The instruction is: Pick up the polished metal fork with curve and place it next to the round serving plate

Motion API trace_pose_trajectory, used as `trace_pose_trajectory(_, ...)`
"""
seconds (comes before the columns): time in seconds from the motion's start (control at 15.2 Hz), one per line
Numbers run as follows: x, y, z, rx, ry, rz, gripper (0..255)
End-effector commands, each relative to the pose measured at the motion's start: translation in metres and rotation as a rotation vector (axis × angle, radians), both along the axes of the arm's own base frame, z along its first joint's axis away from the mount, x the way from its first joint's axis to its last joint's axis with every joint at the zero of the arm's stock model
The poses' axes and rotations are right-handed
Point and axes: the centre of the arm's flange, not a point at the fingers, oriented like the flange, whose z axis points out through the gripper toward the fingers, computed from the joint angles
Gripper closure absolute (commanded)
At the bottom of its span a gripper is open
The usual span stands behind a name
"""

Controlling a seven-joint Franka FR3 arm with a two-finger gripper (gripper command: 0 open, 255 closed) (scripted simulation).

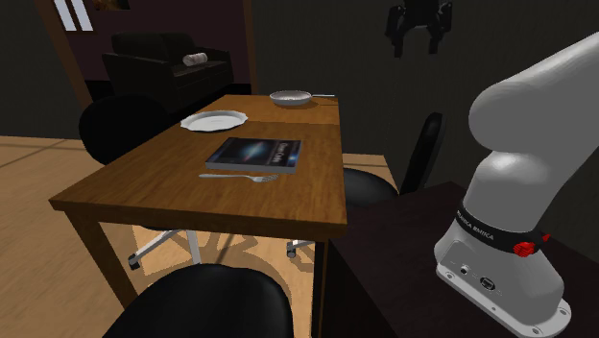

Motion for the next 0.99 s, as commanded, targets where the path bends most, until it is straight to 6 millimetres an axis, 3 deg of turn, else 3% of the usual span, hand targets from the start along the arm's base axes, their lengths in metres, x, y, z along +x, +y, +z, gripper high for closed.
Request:
trace_pose_trajectory(0.0,0.000,0.000,0.000,0.000,0.000,0.000,0)
trace_pose_trajectory(0.46,0.039,0.071,-0.050,-0.033,-0.024,0.250,0)
trace_pose_trajectory(0.92,0.062,0.148,-0.101,-0.067,-0.048,0.500,0)
